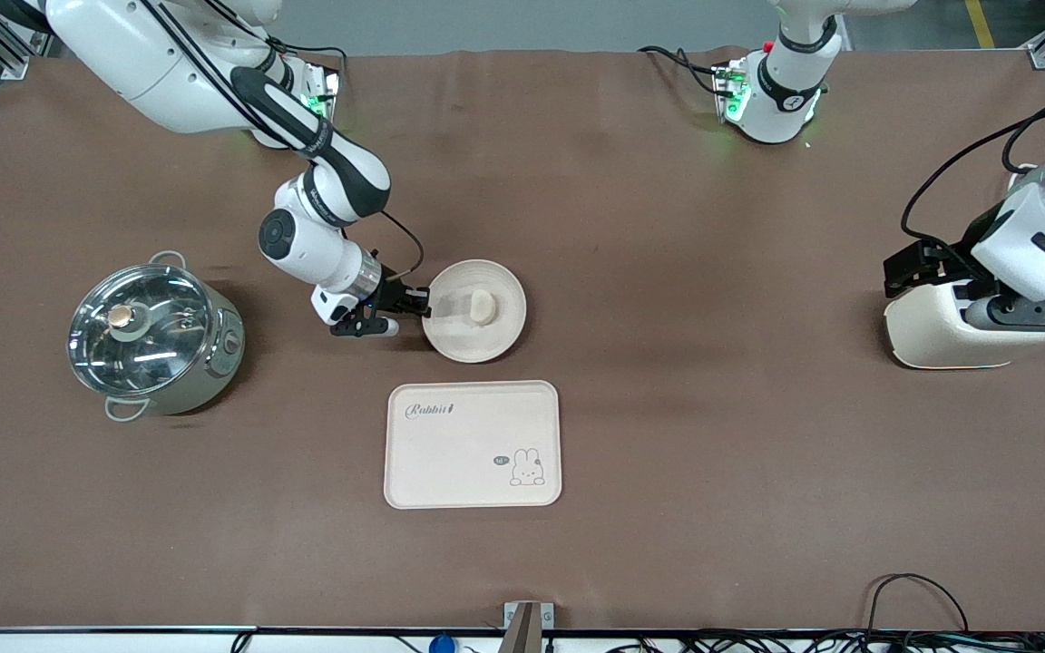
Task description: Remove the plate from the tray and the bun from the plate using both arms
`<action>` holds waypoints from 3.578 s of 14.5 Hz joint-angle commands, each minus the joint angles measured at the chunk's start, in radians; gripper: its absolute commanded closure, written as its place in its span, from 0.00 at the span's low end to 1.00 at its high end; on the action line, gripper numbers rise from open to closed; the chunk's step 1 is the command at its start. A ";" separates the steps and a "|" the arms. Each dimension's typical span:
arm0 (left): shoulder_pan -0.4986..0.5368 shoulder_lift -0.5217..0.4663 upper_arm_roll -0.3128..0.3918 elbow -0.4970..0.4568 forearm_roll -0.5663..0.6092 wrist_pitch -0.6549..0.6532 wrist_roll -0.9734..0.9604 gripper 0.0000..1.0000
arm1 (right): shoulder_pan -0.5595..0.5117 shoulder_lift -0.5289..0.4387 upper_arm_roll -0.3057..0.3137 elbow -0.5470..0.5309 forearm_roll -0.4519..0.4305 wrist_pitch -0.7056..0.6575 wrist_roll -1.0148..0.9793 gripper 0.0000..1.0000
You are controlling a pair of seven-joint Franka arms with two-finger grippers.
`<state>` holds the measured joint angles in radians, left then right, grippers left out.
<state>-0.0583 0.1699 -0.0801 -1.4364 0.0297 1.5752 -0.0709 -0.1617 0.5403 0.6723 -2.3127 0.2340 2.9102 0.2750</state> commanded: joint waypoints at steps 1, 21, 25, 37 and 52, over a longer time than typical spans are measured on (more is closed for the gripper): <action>-0.015 0.011 -0.003 0.007 -0.004 0.019 -0.023 0.00 | 0.013 -0.002 -0.026 0.015 0.015 0.003 0.004 0.00; -0.623 0.496 -0.001 0.024 -0.125 0.705 -0.912 0.05 | -0.515 -0.431 0.084 0.741 -0.169 -1.271 -0.209 0.00; -0.712 0.582 0.006 0.056 -0.119 0.752 -0.992 0.18 | -0.437 -0.436 0.049 0.930 -0.339 -1.518 -0.209 0.00; -0.813 0.698 0.013 0.060 -0.106 0.769 -1.003 0.42 | 0.269 -0.507 -0.770 0.926 -0.298 -1.502 -0.390 0.00; -0.488 0.424 0.063 0.053 -0.105 0.530 -0.847 0.77 | 0.200 -0.499 -0.766 0.914 -0.291 -1.488 -0.389 0.00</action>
<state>-0.6398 0.6348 -0.0057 -1.3467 -0.0783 2.1360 -0.9931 0.0577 0.0519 -0.1034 -1.3808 -0.0738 1.4123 -0.1052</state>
